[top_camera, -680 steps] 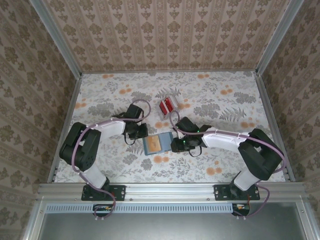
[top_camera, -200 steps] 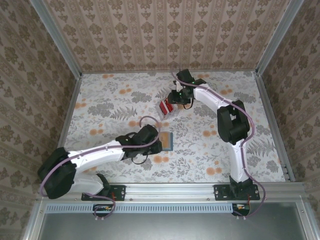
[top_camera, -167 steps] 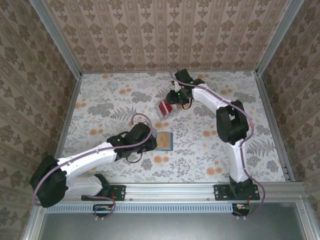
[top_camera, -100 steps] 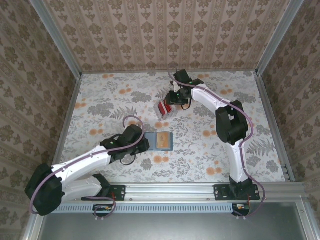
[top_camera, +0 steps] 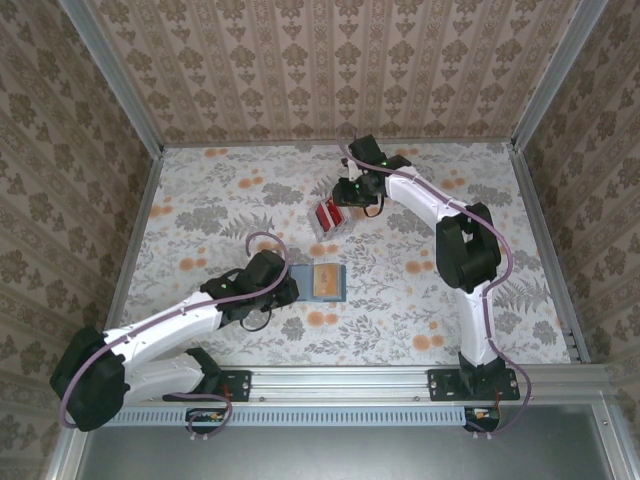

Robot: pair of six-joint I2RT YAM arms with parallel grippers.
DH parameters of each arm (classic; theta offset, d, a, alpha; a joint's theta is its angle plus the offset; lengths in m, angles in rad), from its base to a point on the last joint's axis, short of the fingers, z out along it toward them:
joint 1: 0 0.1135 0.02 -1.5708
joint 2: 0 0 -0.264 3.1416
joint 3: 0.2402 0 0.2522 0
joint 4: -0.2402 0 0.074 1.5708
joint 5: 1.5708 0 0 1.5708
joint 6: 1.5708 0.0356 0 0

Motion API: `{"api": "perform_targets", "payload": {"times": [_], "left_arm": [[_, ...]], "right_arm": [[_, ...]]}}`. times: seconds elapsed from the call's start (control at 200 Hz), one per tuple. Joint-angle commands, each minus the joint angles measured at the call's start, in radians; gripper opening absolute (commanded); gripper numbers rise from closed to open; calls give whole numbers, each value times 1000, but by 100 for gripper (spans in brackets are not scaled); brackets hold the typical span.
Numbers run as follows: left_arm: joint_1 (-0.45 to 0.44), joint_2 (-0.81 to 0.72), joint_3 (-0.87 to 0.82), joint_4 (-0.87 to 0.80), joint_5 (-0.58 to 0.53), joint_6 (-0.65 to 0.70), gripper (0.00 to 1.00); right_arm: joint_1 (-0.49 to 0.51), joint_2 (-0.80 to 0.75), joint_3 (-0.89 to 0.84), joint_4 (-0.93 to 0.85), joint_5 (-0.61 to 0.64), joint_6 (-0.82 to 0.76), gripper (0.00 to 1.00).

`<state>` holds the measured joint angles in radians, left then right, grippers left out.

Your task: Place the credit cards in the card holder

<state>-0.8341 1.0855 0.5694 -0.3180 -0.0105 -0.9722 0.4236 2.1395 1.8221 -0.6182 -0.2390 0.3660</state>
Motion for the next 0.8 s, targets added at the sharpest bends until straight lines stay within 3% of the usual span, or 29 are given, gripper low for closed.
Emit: {"api": "perform_targets", "payload": {"times": [0.0, 0.32, 0.545, 0.795], "left_arm": [[9, 8, -8, -3, 9, 18, 16], [14, 24, 0, 0, 9, 29, 17], [31, 56, 16, 10, 21, 52, 17], [91, 123, 45, 29, 68, 107, 16]], "right_arm": [[1, -30, 0, -30, 5, -12, 27], [-14, -44, -2, -43, 36, -24, 10], [-25, -117, -23, -51, 76, -44, 6], [-28, -306, -138, -29, 117, -59, 5]]}}
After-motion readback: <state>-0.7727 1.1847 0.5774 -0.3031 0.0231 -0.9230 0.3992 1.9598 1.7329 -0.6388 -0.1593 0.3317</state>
